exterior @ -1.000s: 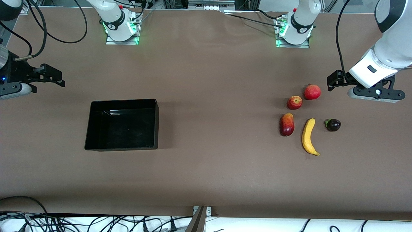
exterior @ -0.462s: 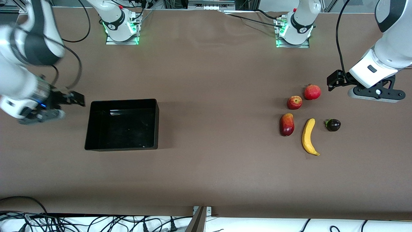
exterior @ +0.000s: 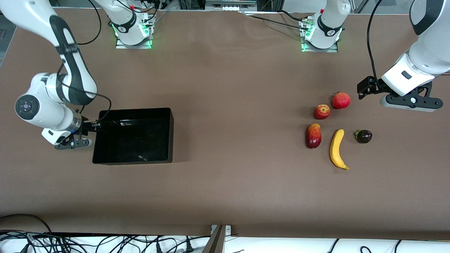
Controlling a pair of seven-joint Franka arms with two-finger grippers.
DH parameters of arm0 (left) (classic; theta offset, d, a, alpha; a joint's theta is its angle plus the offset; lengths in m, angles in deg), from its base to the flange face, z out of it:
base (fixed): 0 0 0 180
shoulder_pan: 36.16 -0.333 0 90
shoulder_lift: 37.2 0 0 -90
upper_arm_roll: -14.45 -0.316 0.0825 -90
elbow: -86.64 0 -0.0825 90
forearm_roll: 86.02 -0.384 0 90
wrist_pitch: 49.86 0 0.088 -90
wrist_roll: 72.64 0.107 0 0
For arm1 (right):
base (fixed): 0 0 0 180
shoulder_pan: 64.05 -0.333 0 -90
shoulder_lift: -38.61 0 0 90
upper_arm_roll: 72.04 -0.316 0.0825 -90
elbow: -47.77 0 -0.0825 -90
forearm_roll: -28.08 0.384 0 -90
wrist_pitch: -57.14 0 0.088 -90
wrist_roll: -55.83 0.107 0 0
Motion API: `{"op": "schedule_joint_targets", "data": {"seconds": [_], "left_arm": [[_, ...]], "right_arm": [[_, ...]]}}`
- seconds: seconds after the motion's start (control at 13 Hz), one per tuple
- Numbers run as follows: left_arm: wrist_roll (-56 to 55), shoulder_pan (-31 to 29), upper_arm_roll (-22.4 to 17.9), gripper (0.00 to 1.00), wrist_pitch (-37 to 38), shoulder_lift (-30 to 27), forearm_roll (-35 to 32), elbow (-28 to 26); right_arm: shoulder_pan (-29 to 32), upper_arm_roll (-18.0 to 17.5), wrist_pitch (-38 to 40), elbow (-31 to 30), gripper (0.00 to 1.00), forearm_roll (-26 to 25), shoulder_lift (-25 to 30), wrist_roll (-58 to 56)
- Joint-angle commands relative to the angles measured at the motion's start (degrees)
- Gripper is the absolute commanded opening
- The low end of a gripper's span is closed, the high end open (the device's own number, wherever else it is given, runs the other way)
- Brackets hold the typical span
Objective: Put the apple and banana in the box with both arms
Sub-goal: 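Push the black box toward the fruit with the right gripper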
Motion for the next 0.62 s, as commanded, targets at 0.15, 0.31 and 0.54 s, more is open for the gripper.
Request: {"op": "schedule_joint_targets", "data": {"seconds": [0.15, 0.31, 0.54], "left_arm": [[-0.3, 0.1, -0.1, 1.00, 1.2, -0.1, 1.1, 1.0], [-0.3, 0.1, -0.1, 1.00, 1.2, -0.1, 1.1, 1.0], [-0.3, 0.1, -0.1, 1.00, 1.2, -0.1, 1.1, 1.0]], "right_arm": [[1.7, -0.4, -2.0, -1.1, 0.68, 0.0, -1.6, 0.0], [1.7, -0.4, -1.8, -2.0, 0.20, 0.0, -1.3, -0.2], [1.7, -0.6, -0.9, -1.6, 0.00, 0.2, -0.5, -1.1]]}}
